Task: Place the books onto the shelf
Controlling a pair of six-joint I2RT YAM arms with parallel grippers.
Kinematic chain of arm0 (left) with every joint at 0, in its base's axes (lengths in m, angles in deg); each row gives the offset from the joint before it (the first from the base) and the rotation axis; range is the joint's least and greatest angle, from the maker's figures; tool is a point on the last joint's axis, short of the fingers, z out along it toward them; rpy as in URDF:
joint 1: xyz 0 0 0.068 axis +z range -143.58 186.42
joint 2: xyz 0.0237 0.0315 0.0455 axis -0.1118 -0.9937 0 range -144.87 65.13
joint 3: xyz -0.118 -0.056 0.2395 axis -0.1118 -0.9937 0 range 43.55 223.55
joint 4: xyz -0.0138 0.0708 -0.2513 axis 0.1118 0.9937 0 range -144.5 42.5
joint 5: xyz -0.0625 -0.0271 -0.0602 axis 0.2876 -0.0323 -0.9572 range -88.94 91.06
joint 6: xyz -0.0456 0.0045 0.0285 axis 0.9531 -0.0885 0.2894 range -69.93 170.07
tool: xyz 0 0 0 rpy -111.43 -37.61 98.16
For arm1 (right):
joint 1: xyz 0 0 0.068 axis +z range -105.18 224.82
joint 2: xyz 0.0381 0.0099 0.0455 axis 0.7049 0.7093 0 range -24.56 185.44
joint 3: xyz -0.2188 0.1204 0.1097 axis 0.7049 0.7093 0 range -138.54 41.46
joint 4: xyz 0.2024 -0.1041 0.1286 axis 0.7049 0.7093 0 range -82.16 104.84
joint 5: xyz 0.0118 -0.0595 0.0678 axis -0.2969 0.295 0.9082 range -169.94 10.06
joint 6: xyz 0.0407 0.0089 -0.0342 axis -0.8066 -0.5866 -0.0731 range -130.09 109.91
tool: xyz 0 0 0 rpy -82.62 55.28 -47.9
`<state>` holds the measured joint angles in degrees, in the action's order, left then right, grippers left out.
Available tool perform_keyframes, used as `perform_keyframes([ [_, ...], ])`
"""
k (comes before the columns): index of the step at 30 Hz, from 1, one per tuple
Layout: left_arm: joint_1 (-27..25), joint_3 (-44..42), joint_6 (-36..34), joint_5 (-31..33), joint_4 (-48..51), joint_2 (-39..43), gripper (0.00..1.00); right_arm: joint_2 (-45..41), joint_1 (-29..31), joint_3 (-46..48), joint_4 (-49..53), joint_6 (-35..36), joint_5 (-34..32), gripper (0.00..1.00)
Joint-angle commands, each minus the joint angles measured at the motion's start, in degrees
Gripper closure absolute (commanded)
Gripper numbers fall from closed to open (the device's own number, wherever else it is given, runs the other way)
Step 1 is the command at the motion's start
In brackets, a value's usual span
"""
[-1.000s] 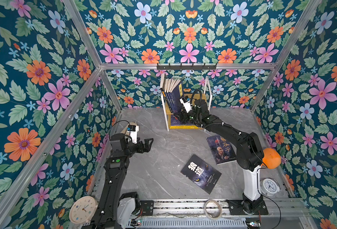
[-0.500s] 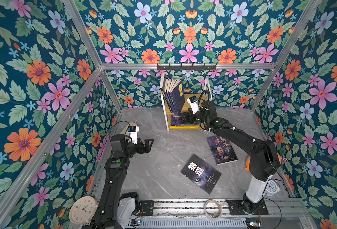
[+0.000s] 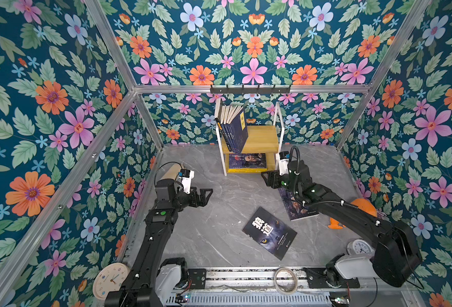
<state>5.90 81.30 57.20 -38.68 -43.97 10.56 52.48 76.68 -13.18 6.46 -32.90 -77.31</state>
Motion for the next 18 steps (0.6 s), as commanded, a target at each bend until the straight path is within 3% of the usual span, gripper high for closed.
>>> perform_keyframes([
  [1,-0.9,-0.6,0.7,-3.1,-2.9,-0.8,0.00,-3.5,0.0,4.2,4.7,-7.8,-2.3,0.27],
  [13,-6.5,-0.8,4.8,-4.4,-5.8,-8.6,0.06,-20.3,0.4,22.4,14.3,-23.2,-4.6,0.22],
  [18,-11.5,1.3,2.1,-3.0,-3.7,-12.5,0.04,-25.8,0.4,27.0,19.7,-28.2,-2.8,0.19],
])
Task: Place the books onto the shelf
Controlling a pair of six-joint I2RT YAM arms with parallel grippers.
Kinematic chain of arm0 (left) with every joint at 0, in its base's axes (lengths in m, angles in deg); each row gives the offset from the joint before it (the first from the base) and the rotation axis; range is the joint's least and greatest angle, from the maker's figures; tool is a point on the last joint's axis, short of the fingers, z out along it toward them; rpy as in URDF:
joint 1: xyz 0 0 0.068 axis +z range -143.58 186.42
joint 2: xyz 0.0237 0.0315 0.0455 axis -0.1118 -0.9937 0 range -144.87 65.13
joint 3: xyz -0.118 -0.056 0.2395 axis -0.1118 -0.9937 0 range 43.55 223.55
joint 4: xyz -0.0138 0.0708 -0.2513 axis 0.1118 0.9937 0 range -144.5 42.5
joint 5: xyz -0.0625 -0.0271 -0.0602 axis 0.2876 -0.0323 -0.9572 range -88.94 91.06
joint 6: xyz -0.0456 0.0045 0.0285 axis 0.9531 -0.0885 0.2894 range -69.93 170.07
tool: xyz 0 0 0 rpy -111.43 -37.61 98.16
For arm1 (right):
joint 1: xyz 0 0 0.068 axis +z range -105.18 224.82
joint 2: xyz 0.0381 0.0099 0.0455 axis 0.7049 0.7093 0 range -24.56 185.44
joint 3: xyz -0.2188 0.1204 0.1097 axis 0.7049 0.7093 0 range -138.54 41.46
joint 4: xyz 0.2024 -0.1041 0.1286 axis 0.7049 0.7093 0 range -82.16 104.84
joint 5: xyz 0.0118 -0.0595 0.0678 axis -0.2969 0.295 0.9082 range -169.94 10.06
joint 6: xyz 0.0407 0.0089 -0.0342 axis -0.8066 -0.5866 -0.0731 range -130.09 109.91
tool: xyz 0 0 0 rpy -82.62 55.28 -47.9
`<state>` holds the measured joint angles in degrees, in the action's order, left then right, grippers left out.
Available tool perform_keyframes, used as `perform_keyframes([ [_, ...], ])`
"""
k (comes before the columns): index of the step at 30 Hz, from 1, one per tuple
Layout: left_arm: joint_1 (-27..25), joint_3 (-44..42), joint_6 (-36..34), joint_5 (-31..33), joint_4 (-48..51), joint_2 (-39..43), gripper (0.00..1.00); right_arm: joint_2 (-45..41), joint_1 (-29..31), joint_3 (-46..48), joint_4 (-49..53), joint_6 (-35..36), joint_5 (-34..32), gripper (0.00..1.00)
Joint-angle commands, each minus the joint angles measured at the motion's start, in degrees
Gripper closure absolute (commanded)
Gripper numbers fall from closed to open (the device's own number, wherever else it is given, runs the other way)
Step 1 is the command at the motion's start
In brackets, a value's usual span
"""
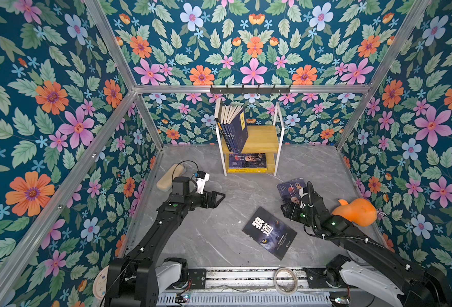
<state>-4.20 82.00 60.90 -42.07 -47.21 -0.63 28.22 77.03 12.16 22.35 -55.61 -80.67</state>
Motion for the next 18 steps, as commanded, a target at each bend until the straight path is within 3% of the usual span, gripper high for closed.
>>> perform_keyframes([
  [1,-2.0,0.9,-1.4,0.6,-0.3,-2.0,0.04,-2.6,0.1,2.9,4.4,-7.1,0.9,0.19],
  [6,-4.3,0.9,-1.1,0.7,-0.2,-4.8,0.04,-7.0,0.4,8.2,5.2,-14.5,3.8,0.22],
  [18,-8.3,3.2,0.6,1.3,-1.3,-13.1,0.05,-7.2,5.4,11.0,7.8,-20.3,5.0,0.28],
])
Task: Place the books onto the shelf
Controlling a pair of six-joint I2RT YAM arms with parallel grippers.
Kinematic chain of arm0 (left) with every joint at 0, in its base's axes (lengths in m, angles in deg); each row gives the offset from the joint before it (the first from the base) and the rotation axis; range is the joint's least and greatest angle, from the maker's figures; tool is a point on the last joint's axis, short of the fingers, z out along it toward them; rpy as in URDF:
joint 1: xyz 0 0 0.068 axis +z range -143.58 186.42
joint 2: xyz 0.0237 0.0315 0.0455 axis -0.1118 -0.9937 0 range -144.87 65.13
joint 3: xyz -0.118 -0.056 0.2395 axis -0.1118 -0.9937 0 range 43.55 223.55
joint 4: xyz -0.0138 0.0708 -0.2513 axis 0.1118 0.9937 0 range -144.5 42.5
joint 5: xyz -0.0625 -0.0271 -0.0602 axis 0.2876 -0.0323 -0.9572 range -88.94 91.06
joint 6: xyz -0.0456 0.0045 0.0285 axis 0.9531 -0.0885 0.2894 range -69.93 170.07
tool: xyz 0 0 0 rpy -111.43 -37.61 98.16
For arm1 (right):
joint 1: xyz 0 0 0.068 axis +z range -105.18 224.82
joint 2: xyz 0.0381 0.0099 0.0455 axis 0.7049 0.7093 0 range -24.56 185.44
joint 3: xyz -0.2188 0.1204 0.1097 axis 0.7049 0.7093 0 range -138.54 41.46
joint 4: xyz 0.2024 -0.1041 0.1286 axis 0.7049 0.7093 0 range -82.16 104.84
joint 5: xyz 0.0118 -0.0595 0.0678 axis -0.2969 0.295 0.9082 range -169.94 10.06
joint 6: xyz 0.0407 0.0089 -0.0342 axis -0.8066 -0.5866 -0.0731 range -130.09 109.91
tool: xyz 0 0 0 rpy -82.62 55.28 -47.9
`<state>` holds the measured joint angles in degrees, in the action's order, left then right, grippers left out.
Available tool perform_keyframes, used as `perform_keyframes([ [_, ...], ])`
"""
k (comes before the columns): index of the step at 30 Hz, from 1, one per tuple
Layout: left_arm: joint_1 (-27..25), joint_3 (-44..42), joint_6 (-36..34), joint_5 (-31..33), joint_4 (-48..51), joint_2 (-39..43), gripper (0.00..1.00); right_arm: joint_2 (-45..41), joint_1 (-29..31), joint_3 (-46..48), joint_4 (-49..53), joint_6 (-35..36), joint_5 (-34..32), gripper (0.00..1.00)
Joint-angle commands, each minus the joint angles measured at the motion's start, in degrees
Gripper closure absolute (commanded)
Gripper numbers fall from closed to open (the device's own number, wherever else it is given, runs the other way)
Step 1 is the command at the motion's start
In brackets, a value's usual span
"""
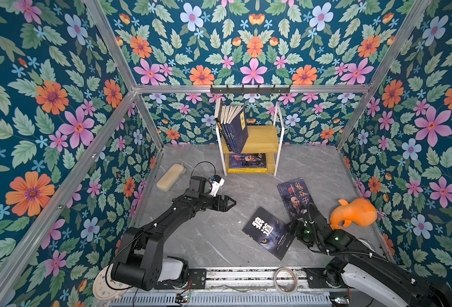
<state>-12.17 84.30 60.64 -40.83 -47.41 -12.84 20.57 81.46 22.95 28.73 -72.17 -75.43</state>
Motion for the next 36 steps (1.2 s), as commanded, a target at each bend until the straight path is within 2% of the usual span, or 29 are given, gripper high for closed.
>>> perform_keyframes([
  [1,-0.4,1.2,0.9,0.1,-1.0,-1.3,0.05,0.6,1.4,0.3,1.2,-4.5,-0.1,0.28],
  [8,-1.8,1.3,2.7,-0.5,-1.8,-4.5,0.05,2.7,2.9,0.0,0.8,-5.8,0.3,0.32],
  [19,-3.7,1.9,5.3,0.1,-1.7,-9.0,0.08,10.6,3.7,-1.1,-7.5,-6.1,1.2,0.35],
  [26,-4.7,2.1,6.4,0.6,-0.9,-11.7,0.17,18.4,4.3,-4.8,-11.5,-4.9,1.6,0.36],
  [36,-6.3,-0.7,9.2,0.7,-2.5,-12.3,0.31,27.7,8.8,-9.0,-14.5,-5.1,0.5,0.37],
])
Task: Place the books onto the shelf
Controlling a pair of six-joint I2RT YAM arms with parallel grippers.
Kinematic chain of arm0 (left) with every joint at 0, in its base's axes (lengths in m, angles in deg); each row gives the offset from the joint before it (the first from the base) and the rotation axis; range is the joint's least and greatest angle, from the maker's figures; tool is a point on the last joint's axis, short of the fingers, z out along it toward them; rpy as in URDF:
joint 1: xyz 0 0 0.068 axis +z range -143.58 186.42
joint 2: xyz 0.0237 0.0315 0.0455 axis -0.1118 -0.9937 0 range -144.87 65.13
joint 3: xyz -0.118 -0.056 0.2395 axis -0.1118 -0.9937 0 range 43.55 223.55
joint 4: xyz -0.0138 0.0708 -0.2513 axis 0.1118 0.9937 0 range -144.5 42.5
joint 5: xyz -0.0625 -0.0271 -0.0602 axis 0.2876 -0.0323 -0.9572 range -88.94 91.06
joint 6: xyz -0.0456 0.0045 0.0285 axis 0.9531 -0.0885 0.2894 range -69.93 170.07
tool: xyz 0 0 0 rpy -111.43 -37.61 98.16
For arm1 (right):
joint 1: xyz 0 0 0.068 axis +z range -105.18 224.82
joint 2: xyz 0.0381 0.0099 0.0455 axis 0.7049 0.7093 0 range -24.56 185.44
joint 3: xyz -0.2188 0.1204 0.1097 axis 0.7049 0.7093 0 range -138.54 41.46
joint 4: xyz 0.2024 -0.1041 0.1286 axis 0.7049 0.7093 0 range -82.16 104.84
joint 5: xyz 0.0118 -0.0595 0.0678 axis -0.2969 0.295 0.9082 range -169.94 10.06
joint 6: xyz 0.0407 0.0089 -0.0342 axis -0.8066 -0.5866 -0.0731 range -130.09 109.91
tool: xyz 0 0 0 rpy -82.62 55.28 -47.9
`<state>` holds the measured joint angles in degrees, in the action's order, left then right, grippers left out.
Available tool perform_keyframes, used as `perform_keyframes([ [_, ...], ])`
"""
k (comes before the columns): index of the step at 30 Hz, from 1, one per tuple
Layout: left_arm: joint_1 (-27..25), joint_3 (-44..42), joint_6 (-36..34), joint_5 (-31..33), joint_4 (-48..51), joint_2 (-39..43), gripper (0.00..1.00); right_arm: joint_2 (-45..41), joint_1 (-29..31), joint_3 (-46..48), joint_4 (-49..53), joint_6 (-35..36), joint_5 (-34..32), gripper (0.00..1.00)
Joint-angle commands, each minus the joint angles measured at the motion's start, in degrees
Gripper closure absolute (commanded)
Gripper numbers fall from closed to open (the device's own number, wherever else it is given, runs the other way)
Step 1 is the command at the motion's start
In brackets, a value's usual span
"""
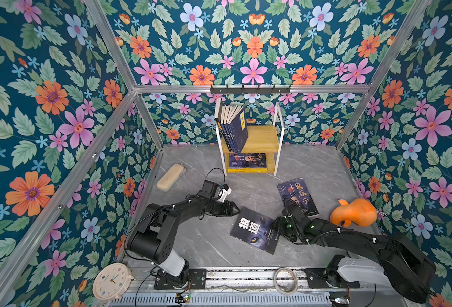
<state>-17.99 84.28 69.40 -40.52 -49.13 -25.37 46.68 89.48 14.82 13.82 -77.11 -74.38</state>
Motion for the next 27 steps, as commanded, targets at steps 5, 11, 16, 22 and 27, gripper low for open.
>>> perform_keyframes([
  [5,-1.4,-1.1,0.4,1.4,0.7,1.2,0.33,2.2,1.2,-0.5,3.1,-2.2,0.5,0.39],
  [11,-2.3,-1.2,1.0,1.2,0.7,1.4,0.40,1.6,5.3,0.1,5.1,-4.4,0.5,0.45],
  [16,-2.8,-1.8,1.5,0.6,-0.8,1.4,0.50,4.1,7.7,-2.3,4.3,-4.2,-0.9,0.48],
  [22,-2.8,-1.1,1.2,0.9,1.3,4.7,0.62,7.8,7.5,-5.1,3.6,-3.1,-2.7,0.49],
  [27,-2.8,-0.8,0.9,1.2,2.1,6.1,0.75,11.2,5.9,-8.2,4.4,-1.1,-1.8,0.49],
])
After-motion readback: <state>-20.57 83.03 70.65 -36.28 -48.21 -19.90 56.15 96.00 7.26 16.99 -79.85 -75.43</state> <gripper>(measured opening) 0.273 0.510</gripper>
